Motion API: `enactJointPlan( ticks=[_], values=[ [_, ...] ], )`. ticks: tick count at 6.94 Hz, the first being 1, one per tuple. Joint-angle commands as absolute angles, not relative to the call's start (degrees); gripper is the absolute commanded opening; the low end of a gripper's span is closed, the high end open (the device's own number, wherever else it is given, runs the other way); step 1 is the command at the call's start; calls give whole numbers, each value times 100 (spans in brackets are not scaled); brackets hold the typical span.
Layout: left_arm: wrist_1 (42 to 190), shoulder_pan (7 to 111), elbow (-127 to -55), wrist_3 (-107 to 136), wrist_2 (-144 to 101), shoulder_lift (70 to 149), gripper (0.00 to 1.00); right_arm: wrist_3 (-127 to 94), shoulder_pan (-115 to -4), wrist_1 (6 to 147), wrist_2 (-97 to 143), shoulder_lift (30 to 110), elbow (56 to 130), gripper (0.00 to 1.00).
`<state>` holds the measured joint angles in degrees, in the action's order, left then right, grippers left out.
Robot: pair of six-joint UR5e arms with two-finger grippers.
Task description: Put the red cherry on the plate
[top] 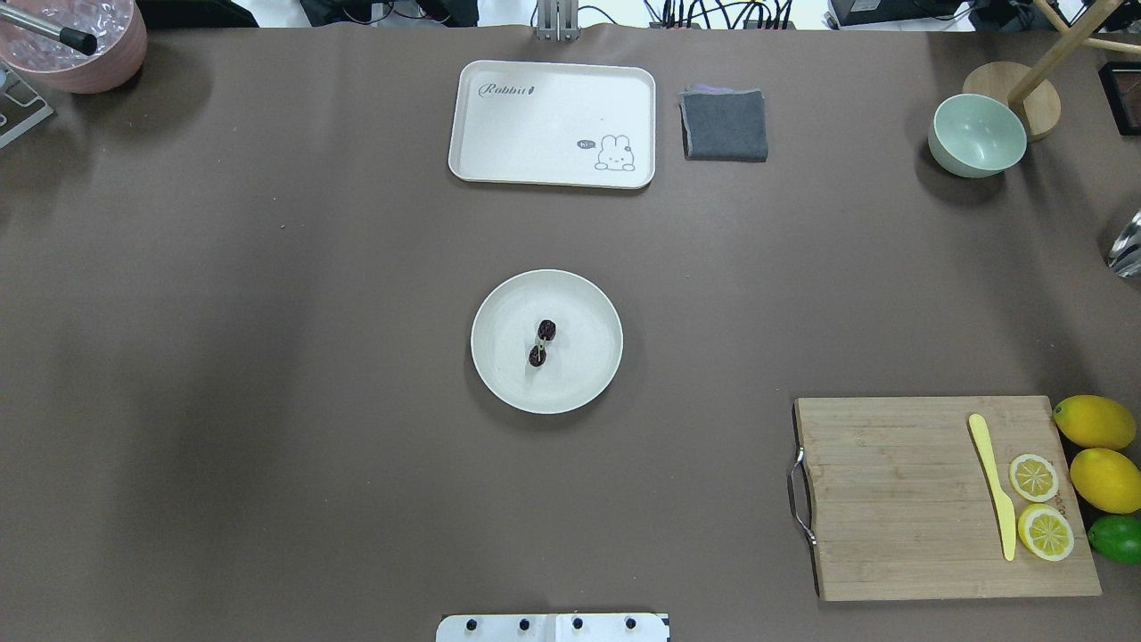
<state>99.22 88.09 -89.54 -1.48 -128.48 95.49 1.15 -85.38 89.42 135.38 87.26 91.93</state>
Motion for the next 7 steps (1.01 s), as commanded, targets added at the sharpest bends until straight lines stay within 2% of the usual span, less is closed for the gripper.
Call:
enactJointPlan(
  ticks=[1,7],
  values=[
    [9932,8815,-8965,-141,-12867,9370,98,816,-9253,8947,13623,8903,8842,100],
    [9940,8816,-8982,-114,-12858,9343,98,571,-9290,8982,13570,8833,8895,100]
  ],
)
